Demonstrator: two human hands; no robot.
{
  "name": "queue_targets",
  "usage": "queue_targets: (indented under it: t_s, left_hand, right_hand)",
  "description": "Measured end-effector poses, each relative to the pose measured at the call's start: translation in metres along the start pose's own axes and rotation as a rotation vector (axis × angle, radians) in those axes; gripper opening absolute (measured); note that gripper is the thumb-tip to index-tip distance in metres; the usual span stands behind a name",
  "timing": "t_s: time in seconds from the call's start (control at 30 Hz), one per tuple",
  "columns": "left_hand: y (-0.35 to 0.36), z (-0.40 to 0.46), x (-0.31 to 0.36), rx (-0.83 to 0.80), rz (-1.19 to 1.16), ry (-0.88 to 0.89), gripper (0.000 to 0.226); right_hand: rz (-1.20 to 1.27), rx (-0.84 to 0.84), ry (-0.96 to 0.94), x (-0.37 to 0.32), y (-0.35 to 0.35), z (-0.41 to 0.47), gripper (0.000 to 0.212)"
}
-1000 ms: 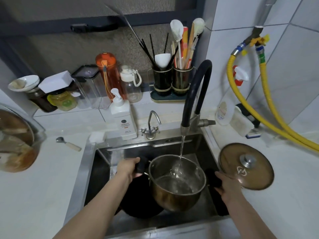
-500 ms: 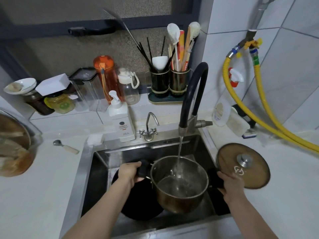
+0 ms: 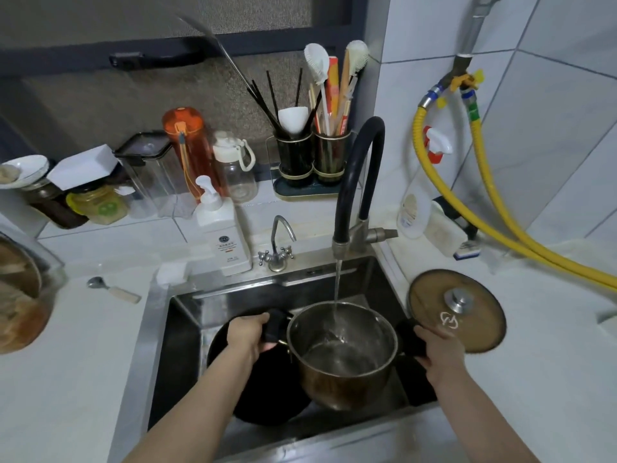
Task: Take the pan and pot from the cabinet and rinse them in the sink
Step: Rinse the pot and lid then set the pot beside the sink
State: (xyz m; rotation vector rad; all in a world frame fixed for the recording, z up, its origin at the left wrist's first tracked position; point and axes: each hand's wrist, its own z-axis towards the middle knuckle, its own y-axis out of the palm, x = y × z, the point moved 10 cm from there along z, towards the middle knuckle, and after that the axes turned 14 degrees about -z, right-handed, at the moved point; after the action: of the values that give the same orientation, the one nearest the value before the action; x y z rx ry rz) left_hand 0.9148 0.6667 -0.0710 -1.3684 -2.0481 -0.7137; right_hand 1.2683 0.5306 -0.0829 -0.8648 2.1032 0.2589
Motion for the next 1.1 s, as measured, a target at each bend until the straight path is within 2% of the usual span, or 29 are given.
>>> queue_targets:
  t_s: [0.17,0.27,0.33,0.4,0.47,0.6,0.73,0.97,1.1]
  left_hand:
    - [-0.013,0.002,0.035,0.028,-0.040,0.127,0.015]
    - [0.003,0.000,0.037,-0.039,-0.056,0.145,0.015]
    - [0.015,0.000,0.027,-0.117,-0.055,0.110,0.003]
    - [0.020,-0.001,0.021,-0.200,-0.021,0.080,0.016]
    - [0.019,-0.001,0.021,-0.257,0.046,0.064,0.028]
    - [-0.006,0.005,0.040,-0.241,0.112,0.100,0.021]
    - [-0.033,0.005,0.061,-0.215,0.259,0.222,0.021]
    - [-0.060,0.000,0.074,-0.165,0.489,0.404,0.035]
    - [-0.074,-0.005,0.080,-0.092,0.512,0.468,0.035]
  right_hand:
    - [0.006,-0.141,0.006,-0.011,0.034,-0.010,0.033]
    - [0.047,-0.113,-0.041,-0.028,0.025,-0.008,0.035]
    - [0.083,-0.079,-0.060,-0.030,0.013,-0.004,0.036]
    - [0.090,-0.086,-0.078,-0.026,0.008,-0.003,0.040]
    - [0.031,-0.133,-0.105,-0.020,0.013,-0.004,0.044]
    - [-0.117,-0.249,-0.160,-0.019,0.047,0.001,0.051]
    - [-0.311,-0.309,-0.295,-0.035,0.084,0.003,0.063]
    - [-0.647,-0.303,-0.495,-0.064,0.121,-0.009,0.055]
    - [-0.684,-0.306,-0.529,-0.060,0.135,-0.018,0.034]
